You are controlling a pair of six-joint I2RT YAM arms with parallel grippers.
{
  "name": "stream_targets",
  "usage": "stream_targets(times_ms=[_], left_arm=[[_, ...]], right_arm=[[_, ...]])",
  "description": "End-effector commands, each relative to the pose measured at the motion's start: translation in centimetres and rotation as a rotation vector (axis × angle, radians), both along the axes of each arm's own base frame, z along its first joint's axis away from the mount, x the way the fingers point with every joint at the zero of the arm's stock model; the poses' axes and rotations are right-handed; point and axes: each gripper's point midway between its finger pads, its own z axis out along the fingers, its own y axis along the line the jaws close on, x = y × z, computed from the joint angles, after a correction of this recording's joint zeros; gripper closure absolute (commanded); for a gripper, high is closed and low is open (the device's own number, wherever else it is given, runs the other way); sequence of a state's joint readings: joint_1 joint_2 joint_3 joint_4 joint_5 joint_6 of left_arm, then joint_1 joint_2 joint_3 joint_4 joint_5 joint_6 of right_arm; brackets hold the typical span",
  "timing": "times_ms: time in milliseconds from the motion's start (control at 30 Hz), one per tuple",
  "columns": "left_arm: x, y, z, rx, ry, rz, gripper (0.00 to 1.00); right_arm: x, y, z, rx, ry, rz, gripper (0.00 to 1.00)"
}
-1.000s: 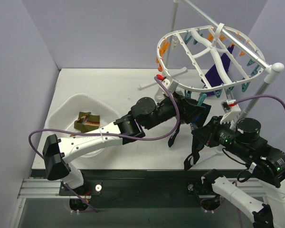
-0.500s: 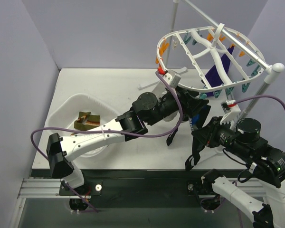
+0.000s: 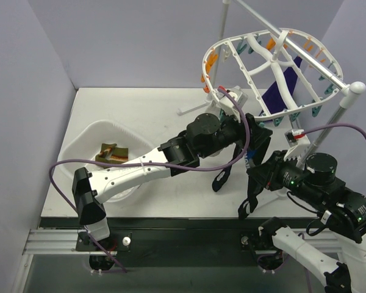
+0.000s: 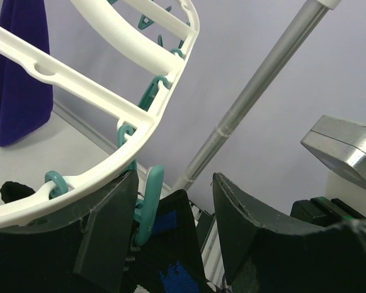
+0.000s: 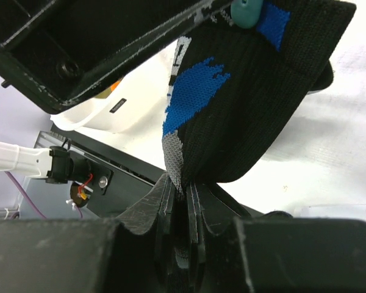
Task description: Remove the socks clipped to the hanger
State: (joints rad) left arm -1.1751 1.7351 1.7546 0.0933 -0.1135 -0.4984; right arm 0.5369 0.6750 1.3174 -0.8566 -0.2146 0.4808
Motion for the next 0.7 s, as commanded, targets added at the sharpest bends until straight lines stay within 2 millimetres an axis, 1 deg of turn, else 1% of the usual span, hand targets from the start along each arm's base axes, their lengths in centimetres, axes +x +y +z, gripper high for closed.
stream_targets(times_ms=[0, 67, 100, 200, 333, 400, 467, 533, 567, 600, 667], left_arm=[[0.3, 0.6, 0.8, 0.015, 0.019, 0.005, 0.36], [0.7, 0.7, 0.7, 0.021, 0.024, 0.017, 0.35], [0.7, 0.8, -0.3, 0.062, 0.043, 0.02, 0.35], [1.0, 1.1, -0.6, 0.076, 0.059, 0.044, 0.35], [0.8, 1.6, -0.8, 0.076, 0.053, 0.042, 0.33], [0.6, 2.1, -0.7, 0.074, 0.047, 0.042, 0.31], [0.3, 2.6, 0.1, 0.056, 0.036, 0.038, 0.3], [0.1, 2.9, -0.3, 0.052, 0.037, 0.033, 0.29], [-0.1, 3.4, 1.2, 0.005, 0.018, 0.034, 0.28], [-0.2, 3.4, 1.0, -0.009, 0.015, 0.034, 0.28], [-0.3, 4.0, 1.9, -0.042, 0.005, 0.039, 0.28]], right_arm=[[-0.8, 0.0, 0.7, 0.009, -0.018, 0.03, 1.0], [-0.8, 0.0, 0.7, 0.01, -0.021, 0.028, 1.0], [-0.9, 0.0, 0.6, 0.011, -0.018, 0.029, 1.0], [-0.9, -0.2, 0.5, 0.011, -0.018, 0.022, 1.0], [-0.9, -0.2, 0.4, 0.011, -0.017, 0.02, 1.0], [-1.0, -0.3, 0.3, 0.011, -0.015, 0.018, 1.0], [-1.0, -0.3, 0.1, 0.006, -0.013, 0.02, 1.0], [-0.9, -0.3, 0.0, 0.005, -0.012, 0.02, 1.0], [-1.0, -0.3, -0.1, 0.005, -0.01, 0.019, 1.0], [-0.9, -0.2, -0.1, 0.005, -0.009, 0.021, 1.0], [-0.9, -0.3, -0.1, 0.005, -0.01, 0.019, 1.0]])
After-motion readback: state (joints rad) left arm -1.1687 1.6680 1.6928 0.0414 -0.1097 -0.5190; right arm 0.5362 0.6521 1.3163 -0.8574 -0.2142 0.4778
